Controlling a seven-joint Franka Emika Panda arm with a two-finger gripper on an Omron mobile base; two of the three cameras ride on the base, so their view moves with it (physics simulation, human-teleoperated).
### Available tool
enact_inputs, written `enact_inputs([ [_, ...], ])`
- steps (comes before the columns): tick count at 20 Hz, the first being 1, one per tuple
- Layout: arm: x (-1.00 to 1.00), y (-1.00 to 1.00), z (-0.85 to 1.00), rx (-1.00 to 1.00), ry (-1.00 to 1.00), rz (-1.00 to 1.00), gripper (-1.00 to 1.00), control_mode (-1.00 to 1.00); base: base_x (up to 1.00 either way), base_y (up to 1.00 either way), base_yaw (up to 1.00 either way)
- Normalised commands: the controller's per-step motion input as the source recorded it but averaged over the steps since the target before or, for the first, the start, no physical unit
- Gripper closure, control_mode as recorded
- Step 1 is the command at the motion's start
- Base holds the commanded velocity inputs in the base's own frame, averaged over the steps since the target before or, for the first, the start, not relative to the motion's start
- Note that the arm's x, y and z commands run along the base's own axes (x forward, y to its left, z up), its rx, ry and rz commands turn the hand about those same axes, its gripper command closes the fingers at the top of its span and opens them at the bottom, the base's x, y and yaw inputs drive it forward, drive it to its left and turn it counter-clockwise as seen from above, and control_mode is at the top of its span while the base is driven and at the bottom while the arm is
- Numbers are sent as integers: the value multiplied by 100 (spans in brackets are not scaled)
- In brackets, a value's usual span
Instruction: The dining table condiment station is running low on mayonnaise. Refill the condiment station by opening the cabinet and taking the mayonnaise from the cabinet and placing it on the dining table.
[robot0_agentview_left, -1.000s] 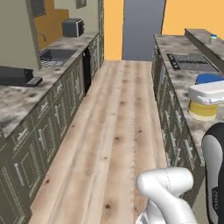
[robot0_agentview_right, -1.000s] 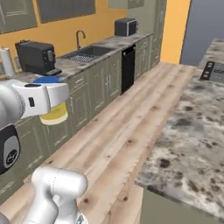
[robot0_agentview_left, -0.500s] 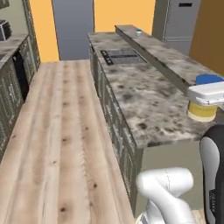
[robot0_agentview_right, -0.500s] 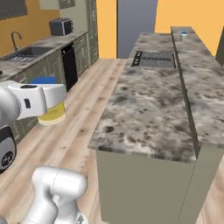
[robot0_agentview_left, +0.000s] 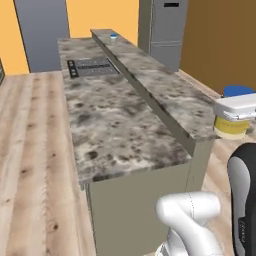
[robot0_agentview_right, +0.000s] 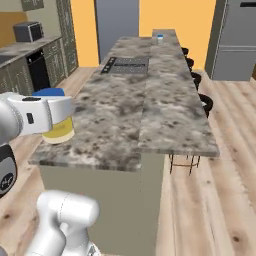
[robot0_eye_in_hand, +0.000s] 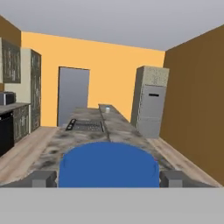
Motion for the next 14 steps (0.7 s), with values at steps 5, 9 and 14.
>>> enact_inputs([
  [5, 0, 0, 0, 0, 0, 0, 100, 100, 0, -100, -14],
  [9, 0, 0, 0, 0, 0, 0, 100, 100, 0, -100, -12],
  [14, 0, 0, 0, 0, 0, 0, 100, 100, 1, -100, -10],
])
